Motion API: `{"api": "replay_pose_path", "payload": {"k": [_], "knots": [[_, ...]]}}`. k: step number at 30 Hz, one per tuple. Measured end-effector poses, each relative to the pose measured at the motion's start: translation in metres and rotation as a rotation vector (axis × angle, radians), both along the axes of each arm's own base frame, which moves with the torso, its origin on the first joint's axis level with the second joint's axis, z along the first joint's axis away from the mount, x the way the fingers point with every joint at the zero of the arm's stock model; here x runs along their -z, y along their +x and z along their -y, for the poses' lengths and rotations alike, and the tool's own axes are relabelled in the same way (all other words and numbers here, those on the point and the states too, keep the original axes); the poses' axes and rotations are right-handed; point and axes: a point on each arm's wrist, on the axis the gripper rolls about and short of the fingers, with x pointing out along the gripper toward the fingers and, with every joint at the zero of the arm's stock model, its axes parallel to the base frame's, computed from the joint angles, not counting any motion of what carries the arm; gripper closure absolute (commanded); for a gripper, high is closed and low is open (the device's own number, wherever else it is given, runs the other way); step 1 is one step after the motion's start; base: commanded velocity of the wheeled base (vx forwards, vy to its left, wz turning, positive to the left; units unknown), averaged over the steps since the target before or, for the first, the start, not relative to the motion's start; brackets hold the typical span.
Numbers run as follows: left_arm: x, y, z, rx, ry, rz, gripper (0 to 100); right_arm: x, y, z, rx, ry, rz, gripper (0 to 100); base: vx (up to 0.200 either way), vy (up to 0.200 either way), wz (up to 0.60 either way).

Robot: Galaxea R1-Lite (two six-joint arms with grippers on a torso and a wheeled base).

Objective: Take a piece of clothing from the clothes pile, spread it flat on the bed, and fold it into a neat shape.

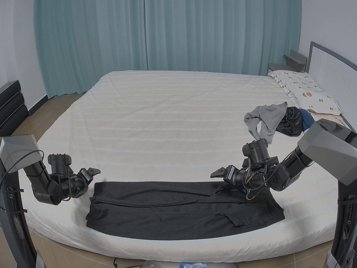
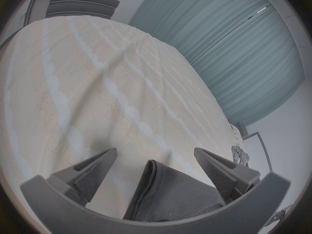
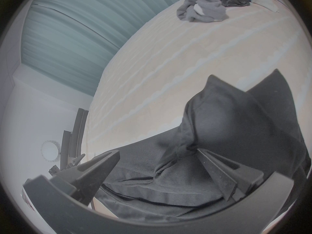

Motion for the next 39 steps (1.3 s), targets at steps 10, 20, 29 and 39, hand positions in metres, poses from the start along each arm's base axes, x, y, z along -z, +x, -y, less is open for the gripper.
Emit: {"api": "replay_pose_path", "payload": {"k": [10, 20, 29, 39], "knots": [[0.000, 0.000, 0.000, 0.000, 0.000, 0.001, 0, -0.009, 0.029, -0.021, 0.057, 0.121, 0.115, 0, 0.000, 0.000, 0.00], [0.000, 0.000, 0.000, -0.001, 0.000, 0.002, 0, -0.004, 0.037, -0.010, 0.145, 0.156, 0.160, 0, 0.000, 0.000, 0.00], [-0.001, -0.001, -0.001, -0.011, -0.011, 0.001, 0, -0.011, 0.017, 0.039, 0.135, 0.042, 0.178, 0, 0.000, 0.000, 0.00], [-0.018, -0.020, -0.003, -0.052, -0.107, -0.008, 0, 0.003, -0.014, 0.097, 0.111, -0.004, 0.224, 0, 0.000, 0.000, 0.00]]}}
